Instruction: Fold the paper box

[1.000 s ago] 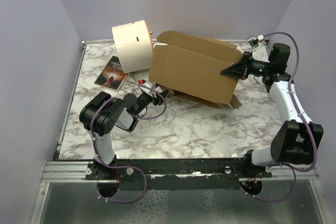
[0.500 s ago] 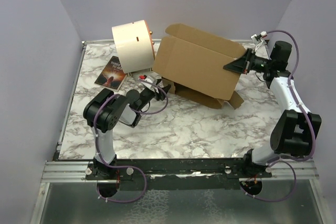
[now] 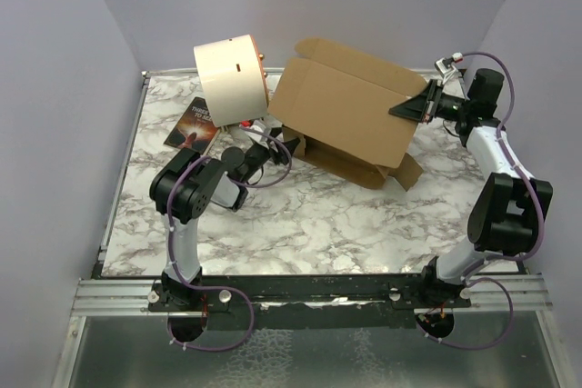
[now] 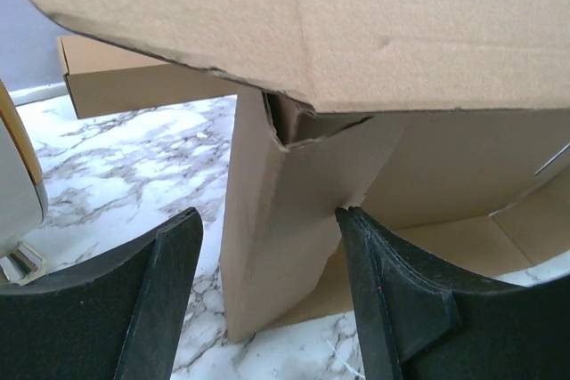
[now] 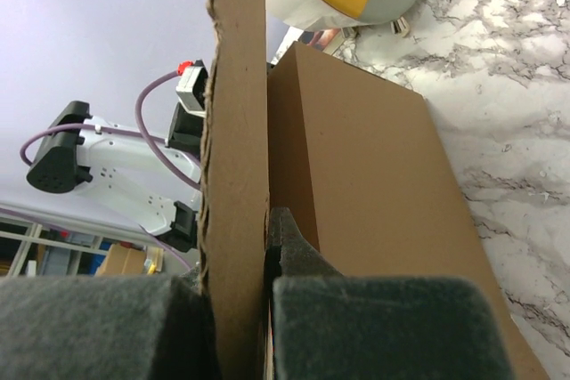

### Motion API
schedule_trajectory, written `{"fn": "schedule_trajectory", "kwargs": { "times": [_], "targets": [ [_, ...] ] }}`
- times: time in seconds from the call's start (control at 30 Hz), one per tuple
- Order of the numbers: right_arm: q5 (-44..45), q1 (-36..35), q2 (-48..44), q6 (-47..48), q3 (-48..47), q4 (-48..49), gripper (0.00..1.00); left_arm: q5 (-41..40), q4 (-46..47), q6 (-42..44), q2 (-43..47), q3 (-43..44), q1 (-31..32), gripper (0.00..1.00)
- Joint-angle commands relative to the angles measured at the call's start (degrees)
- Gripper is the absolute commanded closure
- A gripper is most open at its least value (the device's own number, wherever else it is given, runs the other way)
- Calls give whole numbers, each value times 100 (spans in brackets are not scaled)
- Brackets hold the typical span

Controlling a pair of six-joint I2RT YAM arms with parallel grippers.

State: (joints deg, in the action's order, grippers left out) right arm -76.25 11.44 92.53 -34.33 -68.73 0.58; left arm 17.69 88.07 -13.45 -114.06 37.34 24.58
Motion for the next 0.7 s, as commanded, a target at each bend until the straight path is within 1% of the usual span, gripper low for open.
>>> {"fn": "schedule_trajectory", "kwargs": {
  "times": [0.0, 0.13, 0.27, 0.37, 0.63, 0.67],
  "targets": [
    [-102, 15, 147, -171, -168, 142, 99, 191, 1218, -432, -68, 288, -126, 34],
    [-129, 16, 254, -256, -197, 183, 99, 267, 932, -460, -79, 465, -146, 36],
    [-170, 16, 320, -309, -214, 201, 99, 261, 851, -436, -139, 565, -146, 42],
    [-181, 16, 351, -365, -204, 243, 99, 233, 760, -370, -174, 622, -146, 45],
    [-167, 16, 405, -541, -213, 417, 99, -86, 835, -63, -464, 599, -138, 46],
    [-170, 16, 412, -554, -215, 427, 99, -135, 854, -50, -519, 601, -138, 47]
  ]
}}
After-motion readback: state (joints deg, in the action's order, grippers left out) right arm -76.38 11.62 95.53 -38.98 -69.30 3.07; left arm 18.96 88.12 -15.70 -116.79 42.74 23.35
